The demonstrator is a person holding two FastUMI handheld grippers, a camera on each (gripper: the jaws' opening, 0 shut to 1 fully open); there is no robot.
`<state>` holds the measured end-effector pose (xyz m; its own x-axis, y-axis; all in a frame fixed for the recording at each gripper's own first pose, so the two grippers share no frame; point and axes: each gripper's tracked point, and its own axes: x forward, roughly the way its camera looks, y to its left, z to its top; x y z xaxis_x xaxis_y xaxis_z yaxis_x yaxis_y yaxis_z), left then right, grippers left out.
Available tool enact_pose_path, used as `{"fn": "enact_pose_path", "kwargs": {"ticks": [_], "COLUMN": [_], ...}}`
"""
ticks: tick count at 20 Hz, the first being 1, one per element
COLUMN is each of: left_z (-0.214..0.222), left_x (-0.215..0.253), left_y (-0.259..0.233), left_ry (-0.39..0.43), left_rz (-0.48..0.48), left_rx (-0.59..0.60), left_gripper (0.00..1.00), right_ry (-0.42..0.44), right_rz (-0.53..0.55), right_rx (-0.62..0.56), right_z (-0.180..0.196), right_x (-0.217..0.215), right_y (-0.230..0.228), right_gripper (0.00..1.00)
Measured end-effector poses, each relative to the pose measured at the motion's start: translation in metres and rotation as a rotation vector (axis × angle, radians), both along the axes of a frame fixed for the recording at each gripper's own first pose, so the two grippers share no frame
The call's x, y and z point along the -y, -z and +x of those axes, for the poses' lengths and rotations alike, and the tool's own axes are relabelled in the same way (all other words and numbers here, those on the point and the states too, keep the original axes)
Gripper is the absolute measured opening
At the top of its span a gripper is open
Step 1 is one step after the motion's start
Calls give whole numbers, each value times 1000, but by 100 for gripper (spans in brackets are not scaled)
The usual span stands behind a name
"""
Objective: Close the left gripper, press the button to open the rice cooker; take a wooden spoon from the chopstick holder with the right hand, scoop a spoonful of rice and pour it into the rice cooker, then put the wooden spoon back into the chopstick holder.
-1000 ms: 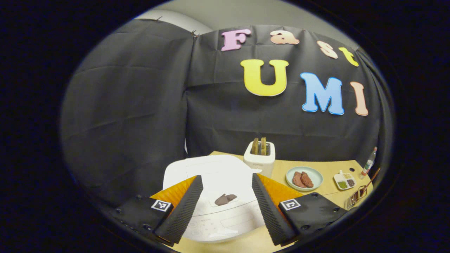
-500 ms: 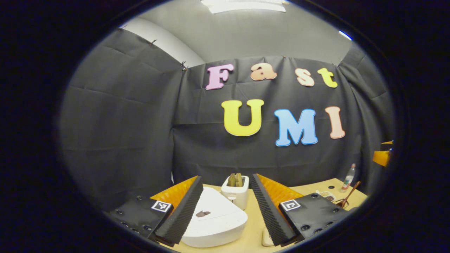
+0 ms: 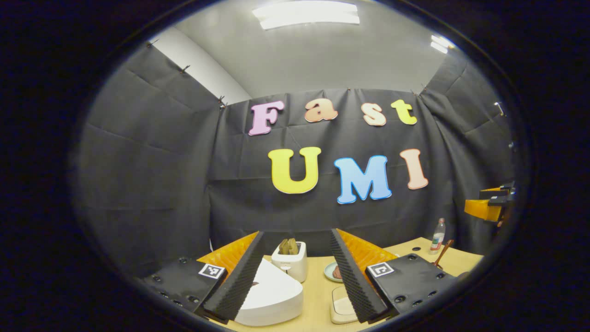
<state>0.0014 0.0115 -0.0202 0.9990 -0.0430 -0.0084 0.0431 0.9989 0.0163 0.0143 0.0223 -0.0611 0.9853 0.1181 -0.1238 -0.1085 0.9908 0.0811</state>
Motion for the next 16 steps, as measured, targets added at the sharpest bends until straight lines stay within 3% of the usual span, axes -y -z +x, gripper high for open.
{"fn": "enact_pose_path", "kwargs": {"ticks": [16], "left_z": [-9], "left_x": [-1], "left_y": [-10], "left_ry": [-17], "left_rz": [-45], "left_rx": [1], "left_gripper": [95], "right_ry": [2], "right_rz": [13], "right_rx": [13], "right_z": [-7], "right_x": [5], "right_y": [-12], "right_gripper": [98]}}
